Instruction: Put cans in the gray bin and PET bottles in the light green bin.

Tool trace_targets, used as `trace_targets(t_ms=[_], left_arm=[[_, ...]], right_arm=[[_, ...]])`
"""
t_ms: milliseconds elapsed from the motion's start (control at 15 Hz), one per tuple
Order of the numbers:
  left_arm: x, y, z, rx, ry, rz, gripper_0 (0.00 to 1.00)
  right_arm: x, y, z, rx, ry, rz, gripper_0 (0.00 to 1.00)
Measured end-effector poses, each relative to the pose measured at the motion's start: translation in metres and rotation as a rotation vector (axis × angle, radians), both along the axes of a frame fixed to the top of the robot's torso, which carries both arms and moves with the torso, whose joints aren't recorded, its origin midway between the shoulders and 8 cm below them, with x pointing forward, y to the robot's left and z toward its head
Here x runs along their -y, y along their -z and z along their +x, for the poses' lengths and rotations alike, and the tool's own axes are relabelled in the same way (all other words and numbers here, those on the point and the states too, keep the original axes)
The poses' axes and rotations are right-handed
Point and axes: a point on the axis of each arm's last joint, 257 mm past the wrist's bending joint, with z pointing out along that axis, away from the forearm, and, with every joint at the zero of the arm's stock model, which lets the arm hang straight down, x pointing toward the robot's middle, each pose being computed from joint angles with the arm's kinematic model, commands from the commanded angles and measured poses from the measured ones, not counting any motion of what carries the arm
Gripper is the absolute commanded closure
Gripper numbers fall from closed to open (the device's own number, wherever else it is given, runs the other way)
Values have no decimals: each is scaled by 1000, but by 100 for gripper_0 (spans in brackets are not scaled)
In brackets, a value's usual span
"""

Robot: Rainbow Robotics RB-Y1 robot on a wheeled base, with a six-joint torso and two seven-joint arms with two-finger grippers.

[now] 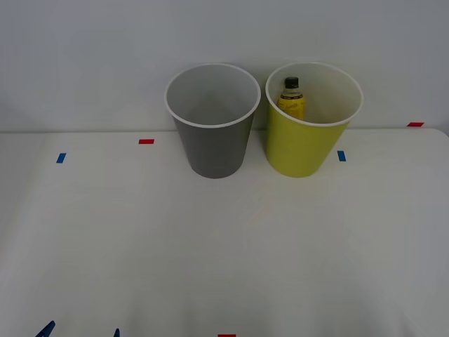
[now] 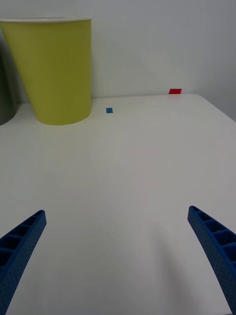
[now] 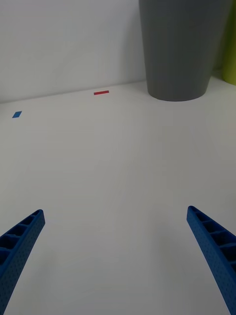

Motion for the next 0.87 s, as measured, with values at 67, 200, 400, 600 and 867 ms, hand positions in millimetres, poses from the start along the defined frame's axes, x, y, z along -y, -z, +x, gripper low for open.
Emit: trace_targets(t_ms=[67,200,400,600,867], left_arm=[[0,0,0,0,0,0,0],[0,0,0,0,0,0,0],[0,0,0,0,0,0,0],[0,0,0,0,0,0,0],[0,0,0,0,0,0,0]], right_arm=[[0,0,0,0,0,0,0],[0,0,0,0,0,0,0],[0,0,0,0,0,0,0],[0,0,0,0,0,0,0],[0,0,0,0,0,0,0]])
